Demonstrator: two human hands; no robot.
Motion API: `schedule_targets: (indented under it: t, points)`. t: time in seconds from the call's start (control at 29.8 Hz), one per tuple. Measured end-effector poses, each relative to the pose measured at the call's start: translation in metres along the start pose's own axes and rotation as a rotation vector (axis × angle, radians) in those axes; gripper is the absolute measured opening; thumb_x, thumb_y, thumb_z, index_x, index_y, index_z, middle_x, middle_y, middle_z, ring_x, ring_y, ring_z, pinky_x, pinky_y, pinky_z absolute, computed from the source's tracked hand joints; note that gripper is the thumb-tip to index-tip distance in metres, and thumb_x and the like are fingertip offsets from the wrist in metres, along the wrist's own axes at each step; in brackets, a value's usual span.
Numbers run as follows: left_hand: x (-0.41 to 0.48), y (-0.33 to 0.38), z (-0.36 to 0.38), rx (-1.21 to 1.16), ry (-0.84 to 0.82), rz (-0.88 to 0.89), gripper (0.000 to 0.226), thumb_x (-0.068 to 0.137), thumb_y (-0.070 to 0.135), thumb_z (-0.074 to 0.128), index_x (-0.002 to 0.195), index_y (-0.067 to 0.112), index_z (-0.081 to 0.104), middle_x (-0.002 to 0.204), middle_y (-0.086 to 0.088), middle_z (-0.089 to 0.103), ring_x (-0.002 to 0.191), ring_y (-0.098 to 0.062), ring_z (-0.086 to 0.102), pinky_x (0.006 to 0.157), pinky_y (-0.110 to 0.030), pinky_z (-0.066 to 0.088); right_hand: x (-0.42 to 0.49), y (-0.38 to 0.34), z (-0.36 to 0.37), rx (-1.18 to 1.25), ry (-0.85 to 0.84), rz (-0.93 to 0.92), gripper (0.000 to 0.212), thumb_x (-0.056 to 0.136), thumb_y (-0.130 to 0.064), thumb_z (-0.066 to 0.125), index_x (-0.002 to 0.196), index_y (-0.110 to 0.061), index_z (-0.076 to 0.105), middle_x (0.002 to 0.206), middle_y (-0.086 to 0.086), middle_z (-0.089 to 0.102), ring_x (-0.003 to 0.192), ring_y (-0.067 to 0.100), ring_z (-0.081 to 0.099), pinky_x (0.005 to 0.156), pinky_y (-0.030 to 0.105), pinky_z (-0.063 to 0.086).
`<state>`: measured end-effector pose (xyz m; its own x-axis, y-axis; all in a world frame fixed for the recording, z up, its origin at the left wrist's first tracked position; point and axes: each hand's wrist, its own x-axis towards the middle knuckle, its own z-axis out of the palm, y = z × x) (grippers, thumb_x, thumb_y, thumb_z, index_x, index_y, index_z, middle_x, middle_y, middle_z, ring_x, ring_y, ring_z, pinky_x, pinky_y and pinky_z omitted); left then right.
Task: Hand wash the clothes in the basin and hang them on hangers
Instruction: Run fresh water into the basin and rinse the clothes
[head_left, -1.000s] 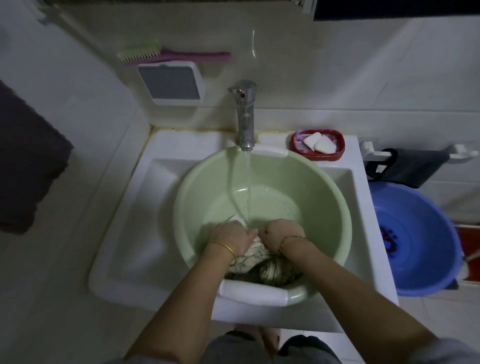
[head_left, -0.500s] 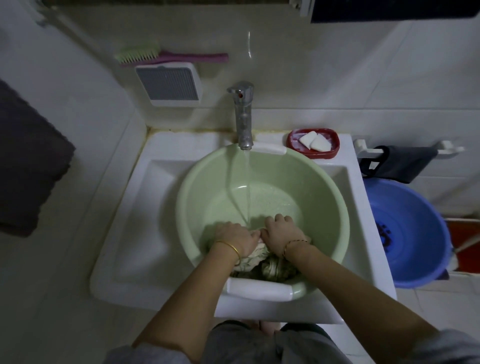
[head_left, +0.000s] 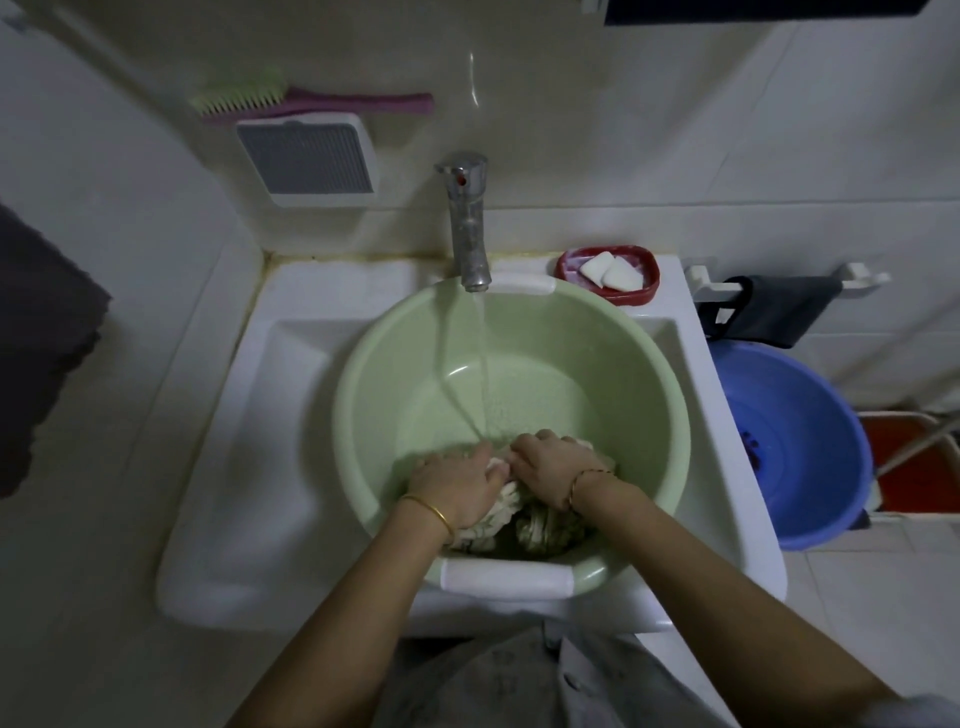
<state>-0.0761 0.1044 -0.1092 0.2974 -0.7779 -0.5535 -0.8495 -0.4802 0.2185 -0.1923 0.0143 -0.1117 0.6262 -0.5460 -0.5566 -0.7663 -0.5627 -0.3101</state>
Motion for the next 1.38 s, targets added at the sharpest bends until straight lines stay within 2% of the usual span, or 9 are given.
schedule_targets:
  t: [0.1, 0.4, 1.38]
  points:
    - [0.002, 0.001, 0.003, -0.006, -0.022, 0.008, 0.047, 0.099, 0.045, 0.022, 0.141, 0.028, 0.034, 0.143, -0.012, 0.045, 0.128, -0.035, 0.043, 0.106, -0.043, 0.031, -0.001, -0.001, 0.009, -0.040, 0.007, 0.020, 0.044, 0.100, -0.046, 0.025, 0.126, -0.018, 0.047, 0.133, 0.013, 0.047, 0.120, 0.034, 0.046, 0.100, 0.043, 0.037]
    - [0.010, 0.002, 0.012, 0.008, 0.024, 0.005, 0.046, 0.098, 0.043, 0.023, 0.136, 0.025, 0.040, 0.139, -0.011, 0.050, 0.124, -0.035, 0.047, 0.104, -0.043, 0.035, -0.006, 0.005, 0.017, -0.007, 0.097, 0.001, 0.047, 0.099, -0.049, 0.025, 0.129, -0.021, 0.050, 0.133, 0.010, 0.049, 0.121, 0.032, 0.046, 0.100, 0.041, 0.037]
    - [0.011, 0.005, 0.010, 0.033, -0.011, -0.030, 0.047, 0.099, 0.044, 0.022, 0.134, 0.019, 0.041, 0.134, -0.018, 0.050, 0.121, -0.037, 0.045, 0.102, -0.044, 0.034, -0.009, 0.003, 0.012, 0.022, 0.117, 0.029, 0.044, 0.099, -0.045, 0.032, 0.129, -0.020, 0.052, 0.130, 0.011, 0.051, 0.120, 0.032, 0.046, 0.097, 0.040, 0.039]
